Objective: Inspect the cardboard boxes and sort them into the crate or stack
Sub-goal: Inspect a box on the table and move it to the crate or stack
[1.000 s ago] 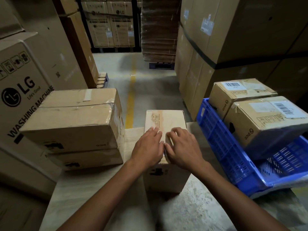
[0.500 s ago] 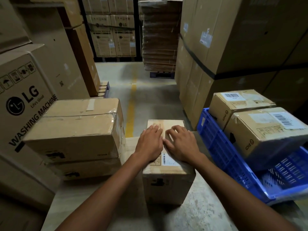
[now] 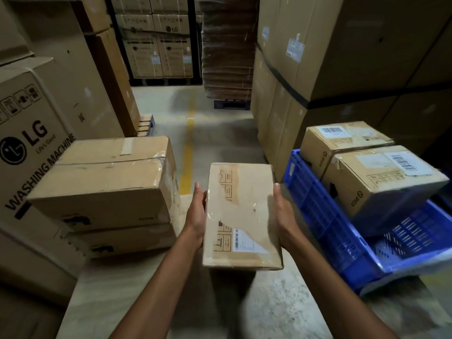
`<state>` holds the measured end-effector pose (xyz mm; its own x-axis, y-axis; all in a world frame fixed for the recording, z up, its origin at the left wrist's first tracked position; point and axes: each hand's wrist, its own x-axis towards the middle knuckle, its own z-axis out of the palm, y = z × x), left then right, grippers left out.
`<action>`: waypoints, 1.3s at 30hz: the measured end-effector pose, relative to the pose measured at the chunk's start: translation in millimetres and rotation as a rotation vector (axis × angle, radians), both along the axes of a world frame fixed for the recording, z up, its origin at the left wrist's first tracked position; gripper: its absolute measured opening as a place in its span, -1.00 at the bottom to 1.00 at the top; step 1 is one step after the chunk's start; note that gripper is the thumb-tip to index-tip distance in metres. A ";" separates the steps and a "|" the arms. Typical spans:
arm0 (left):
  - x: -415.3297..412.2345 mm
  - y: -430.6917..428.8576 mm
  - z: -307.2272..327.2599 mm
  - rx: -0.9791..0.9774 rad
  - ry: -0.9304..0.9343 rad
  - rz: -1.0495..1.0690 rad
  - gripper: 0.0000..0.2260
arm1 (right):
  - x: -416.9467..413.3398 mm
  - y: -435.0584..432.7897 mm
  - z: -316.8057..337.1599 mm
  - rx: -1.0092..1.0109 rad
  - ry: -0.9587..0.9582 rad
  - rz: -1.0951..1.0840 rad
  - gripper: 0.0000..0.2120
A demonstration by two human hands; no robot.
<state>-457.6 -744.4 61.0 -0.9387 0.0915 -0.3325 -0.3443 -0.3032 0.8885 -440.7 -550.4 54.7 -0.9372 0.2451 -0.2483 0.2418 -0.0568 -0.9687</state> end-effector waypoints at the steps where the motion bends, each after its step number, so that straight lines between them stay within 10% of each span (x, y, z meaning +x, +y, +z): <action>1: 1.6 -1.4 -1.6 0.038 0.043 0.019 -0.32 | 5.2 -0.4 -1.0 -0.021 0.049 -0.021 -0.33; 6: 10.7 -16.5 -11.6 0.143 -0.050 0.289 -0.42 | 24.2 3.5 -16.9 -0.211 0.040 -0.219 -0.49; 12: 48.6 -15.0 -57.7 0.172 -0.240 0.173 -0.43 | 56.5 -6.4 -74.3 -0.240 -0.123 -0.195 -0.12; 21: 43.7 -16.0 -83.3 -0.045 -0.358 0.081 -0.47 | 62.9 -7.6 -89.4 0.032 -0.222 -0.083 -0.36; 27: -7.4 -17.3 -65.4 -0.180 -0.387 0.016 -0.34 | 21.6 -8.8 -44.7 -0.143 -0.360 -0.085 -0.45; 39: -9.6 -20.7 2.0 -0.038 0.002 -0.055 -0.37 | 7.0 -5.3 2.9 -0.150 -0.118 -0.099 -0.47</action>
<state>-467.2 -765.1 63.0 -0.9334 0.1301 -0.3344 -0.3573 -0.2503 0.8998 -433.7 -555.7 57.6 -0.8726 0.2870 -0.3951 0.3387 -0.2273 -0.9130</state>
